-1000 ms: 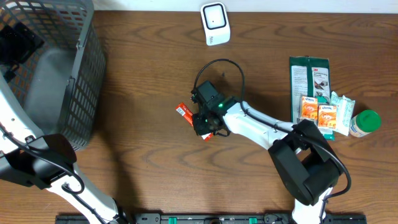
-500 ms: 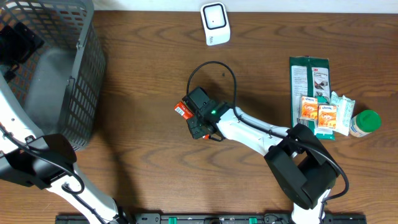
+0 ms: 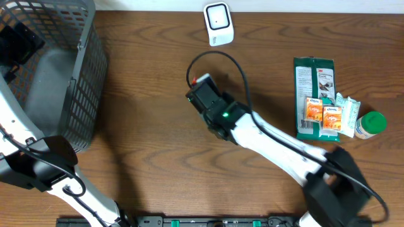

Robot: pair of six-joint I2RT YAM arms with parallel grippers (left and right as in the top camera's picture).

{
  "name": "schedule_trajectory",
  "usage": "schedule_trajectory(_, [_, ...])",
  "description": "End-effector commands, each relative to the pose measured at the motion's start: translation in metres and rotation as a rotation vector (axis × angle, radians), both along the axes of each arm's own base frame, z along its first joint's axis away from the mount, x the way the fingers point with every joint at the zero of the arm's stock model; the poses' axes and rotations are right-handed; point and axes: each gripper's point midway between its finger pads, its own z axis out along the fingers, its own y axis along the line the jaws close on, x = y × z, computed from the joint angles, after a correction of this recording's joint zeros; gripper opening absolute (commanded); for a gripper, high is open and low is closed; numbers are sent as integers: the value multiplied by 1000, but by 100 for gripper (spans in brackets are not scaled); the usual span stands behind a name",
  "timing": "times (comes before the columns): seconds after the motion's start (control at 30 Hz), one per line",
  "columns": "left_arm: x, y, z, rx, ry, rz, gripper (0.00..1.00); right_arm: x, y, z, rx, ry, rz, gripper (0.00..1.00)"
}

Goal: Scan the item barcode
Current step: 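Carry the red snack bar up to the white scanner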

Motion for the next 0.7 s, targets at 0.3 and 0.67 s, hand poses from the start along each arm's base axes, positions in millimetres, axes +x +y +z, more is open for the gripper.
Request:
schedule_trajectory(0.3, [-3,-1,14,20,-30,2,98,38,-23,77,-686,-268,271,1])
schedule_trajectory(0.67, [-3,-1,14,20,-29,2,98,86,-39,201,-1100,-500,241,1])
